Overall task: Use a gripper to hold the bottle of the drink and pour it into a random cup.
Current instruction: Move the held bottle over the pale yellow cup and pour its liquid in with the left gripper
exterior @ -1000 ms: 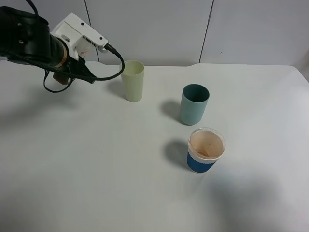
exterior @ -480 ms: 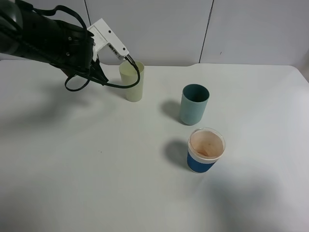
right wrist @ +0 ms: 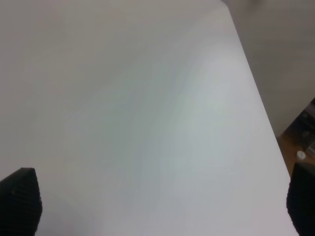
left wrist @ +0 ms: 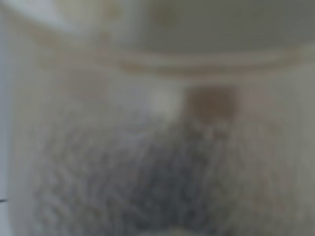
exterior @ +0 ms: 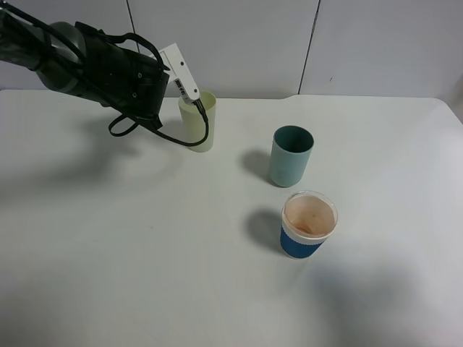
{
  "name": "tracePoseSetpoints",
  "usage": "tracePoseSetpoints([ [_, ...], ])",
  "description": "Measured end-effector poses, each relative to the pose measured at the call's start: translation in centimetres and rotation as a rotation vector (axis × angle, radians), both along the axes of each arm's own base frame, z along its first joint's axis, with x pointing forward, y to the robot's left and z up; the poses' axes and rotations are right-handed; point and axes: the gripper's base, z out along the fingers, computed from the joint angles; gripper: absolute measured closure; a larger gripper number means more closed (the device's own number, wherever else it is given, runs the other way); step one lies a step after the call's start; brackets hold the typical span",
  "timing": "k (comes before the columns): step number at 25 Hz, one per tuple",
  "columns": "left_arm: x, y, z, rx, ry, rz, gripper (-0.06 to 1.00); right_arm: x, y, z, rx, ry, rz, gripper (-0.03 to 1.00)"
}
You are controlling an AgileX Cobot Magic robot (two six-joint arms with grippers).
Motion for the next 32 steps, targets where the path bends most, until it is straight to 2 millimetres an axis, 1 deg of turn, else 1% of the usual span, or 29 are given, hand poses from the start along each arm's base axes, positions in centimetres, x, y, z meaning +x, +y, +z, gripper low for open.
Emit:
tracePoseSetpoints([
  [3,0.0,-0.5,-0.1,0.054,-0.012,-0.044,0.62,0.0,0.0,0.0,0.0,0.0,0.0,-0.02],
  [7,0.3,-0.7,-0.3,0.132,-0.031,-0.078,0.62,0.0,0.0,0.0,0.0,0.0,0.0,-0.02],
  [18,0.4,-0.8,-1.1,0.213,-0.012,-0.113,0.62,0.0,0.0,0.0,0.0,0.0,0.0,-0.02],
  [32,0.7,-0.8,-0.6,0.326,-0.03,-0.161,0.62,0.0,0.0,0.0,0.0,0.0,0.0,-0.02],
])
